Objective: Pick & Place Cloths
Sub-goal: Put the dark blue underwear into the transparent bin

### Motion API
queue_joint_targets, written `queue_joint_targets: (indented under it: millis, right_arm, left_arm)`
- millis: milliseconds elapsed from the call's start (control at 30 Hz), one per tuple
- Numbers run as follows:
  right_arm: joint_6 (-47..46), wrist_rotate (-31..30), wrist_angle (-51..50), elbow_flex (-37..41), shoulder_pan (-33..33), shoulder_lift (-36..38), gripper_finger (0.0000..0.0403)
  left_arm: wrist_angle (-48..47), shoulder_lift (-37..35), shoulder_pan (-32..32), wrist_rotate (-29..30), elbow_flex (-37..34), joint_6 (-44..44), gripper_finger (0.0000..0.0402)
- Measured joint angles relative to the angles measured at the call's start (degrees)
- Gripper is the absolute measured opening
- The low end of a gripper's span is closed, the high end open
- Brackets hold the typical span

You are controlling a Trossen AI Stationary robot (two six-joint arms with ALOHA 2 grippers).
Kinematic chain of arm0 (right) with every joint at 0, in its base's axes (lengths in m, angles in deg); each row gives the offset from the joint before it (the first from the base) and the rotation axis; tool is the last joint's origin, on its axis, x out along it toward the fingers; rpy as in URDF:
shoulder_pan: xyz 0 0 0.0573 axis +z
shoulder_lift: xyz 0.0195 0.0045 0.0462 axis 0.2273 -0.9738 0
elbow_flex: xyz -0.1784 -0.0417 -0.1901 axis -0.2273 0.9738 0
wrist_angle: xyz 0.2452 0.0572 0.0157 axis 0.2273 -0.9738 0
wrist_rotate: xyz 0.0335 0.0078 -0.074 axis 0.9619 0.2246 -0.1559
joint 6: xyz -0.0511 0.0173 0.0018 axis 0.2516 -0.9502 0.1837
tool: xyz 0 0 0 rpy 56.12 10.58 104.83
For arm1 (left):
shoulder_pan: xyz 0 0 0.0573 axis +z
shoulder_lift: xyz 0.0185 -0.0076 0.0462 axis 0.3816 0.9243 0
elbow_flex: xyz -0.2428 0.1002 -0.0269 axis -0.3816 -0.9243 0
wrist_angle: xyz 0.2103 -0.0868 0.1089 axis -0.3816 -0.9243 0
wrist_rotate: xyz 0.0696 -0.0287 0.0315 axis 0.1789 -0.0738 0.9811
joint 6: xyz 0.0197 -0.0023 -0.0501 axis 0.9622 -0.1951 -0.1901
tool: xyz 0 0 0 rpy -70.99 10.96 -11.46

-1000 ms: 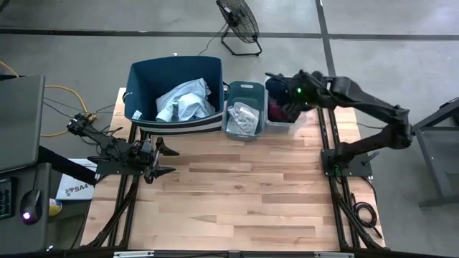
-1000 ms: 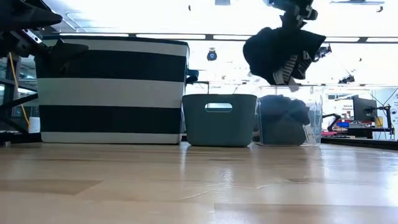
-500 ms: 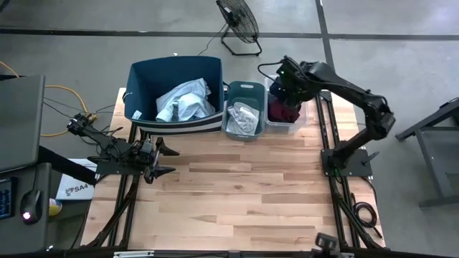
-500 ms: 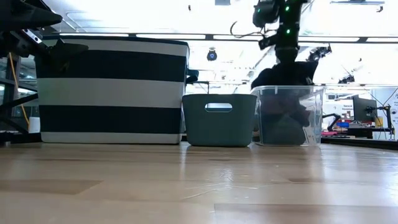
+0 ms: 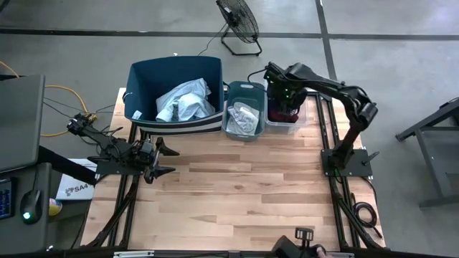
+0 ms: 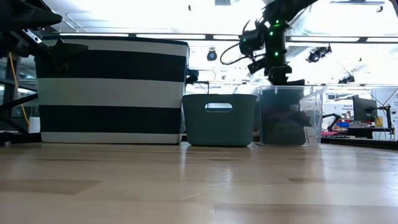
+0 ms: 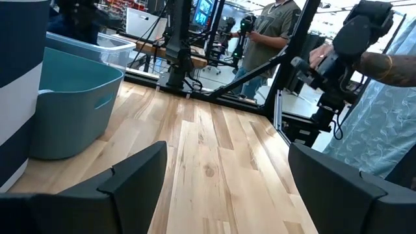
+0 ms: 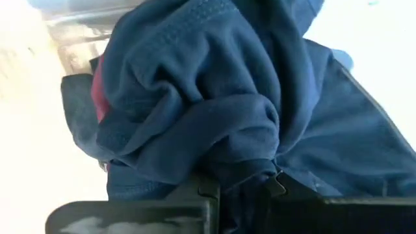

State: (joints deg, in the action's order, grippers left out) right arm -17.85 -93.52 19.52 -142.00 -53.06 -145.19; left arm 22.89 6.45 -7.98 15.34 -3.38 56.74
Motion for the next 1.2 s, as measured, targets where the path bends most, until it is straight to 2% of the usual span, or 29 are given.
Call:
queue_joint_targets:
  millis: [367,633,1200]
  right_arm:
    - [2.1,9.7,1.2,0.0,-3.2,-5.4,0.0023]
    - [5.0,14.1,1.7,0.3,-6.0,-8.0,0.0023]
    - [5.6,15.5,11.3,10.1,-6.4,-9.0,0.0023]
  left_arm:
    - [0.0,0.0,0.0,0.0,0.0,0.0,0.0316]
    - [0.0,0.0,0.0,0.0,0.0,0.0,0.0316]
    - [0.0,0.0,0.0,0.0,0.0,0.0,0.0316]
